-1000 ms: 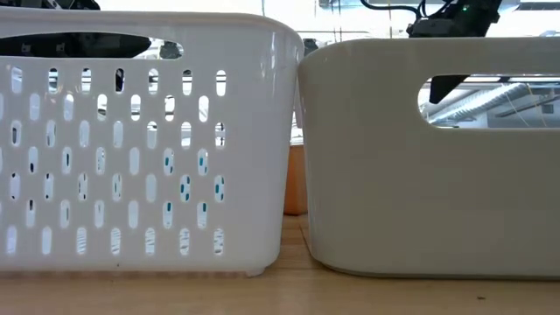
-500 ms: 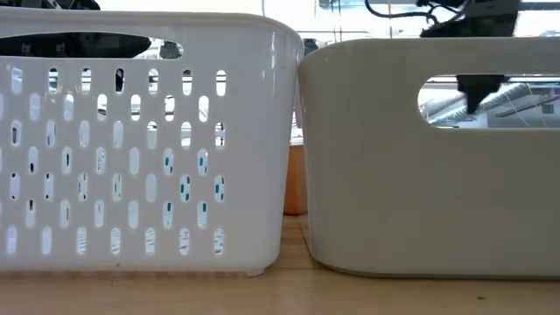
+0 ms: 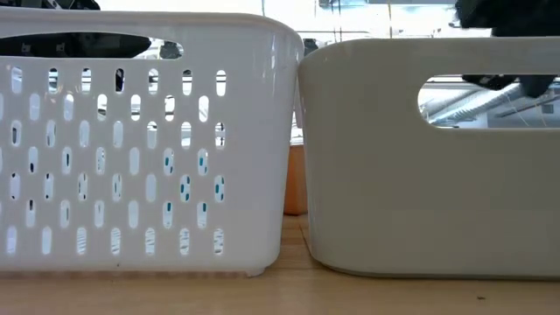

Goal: Pick & Place Toothbrushes
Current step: Put the blue toothbrush into the blue bin

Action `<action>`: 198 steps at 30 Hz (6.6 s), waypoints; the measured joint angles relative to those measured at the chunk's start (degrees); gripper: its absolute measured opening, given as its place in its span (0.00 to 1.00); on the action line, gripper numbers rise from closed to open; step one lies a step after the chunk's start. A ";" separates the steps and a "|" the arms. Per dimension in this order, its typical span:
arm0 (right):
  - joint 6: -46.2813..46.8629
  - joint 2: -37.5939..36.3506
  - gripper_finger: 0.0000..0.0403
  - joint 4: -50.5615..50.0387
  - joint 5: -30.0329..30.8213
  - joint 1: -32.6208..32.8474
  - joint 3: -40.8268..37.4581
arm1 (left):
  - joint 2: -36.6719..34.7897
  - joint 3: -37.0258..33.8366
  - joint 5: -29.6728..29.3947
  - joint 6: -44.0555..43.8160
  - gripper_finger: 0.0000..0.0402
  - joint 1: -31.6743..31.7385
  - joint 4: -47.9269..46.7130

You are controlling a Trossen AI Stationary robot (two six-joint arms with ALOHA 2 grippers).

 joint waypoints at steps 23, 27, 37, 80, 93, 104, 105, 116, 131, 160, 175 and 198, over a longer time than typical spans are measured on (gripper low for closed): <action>-1.52 9.81 0.08 7.89 -4.32 17.25 0.02 | 0.00 -0.01 0.06 -2.46 0.05 0.00 0.04; -1.04 10.68 0.16 7.89 -4.34 17.23 0.02 | 0.01 0.00 0.06 -3.28 0.05 0.00 0.04; -0.72 11.35 0.40 9.36 -4.35 17.28 0.02 | 0.02 -0.01 0.09 -3.23 0.05 0.00 0.02; -5.26 28.86 0.44 11.36 -2.51 20.60 0.02 | 0.02 0.01 0.19 -2.94 0.05 0.01 -0.02; -6.67 30.75 0.44 11.57 -0.87 20.60 0.04 | 0.00 -0.01 0.19 -3.06 0.05 0.01 -0.02; -6.53 30.44 0.44 17.93 -1.91 22.38 -4.57 | 0.00 0.00 0.19 -2.99 0.05 0.01 -0.07; -6.49 30.40 0.44 18.18 -1.32 22.60 -5.02 | 0.02 0.01 0.19 -2.97 0.05 0.02 -0.09; -5.43 30.49 0.33 20.33 2.03 22.87 -8.78 | 0.00 0.01 0.19 -2.93 0.05 0.02 -0.09; -5.58 30.16 0.03 20.63 2.17 22.80 -9.14 | 0.01 0.00 0.19 -2.93 0.05 0.00 -0.08; -3.61 11.48 0.02 26.13 1.85 18.62 -9.31 | 0.02 0.00 1.55 -4.92 0.05 0.02 -0.01; -12.75 2.96 0.02 59.85 -4.45 12.07 -9.20 | 0.00 0.01 1.76 -6.58 0.05 0.01 0.00; 27.48 4.18 0.02 75.40 4.98 -2.33 -9.20 | 0.00 -0.01 1.74 -7.78 0.05 0.00 -0.02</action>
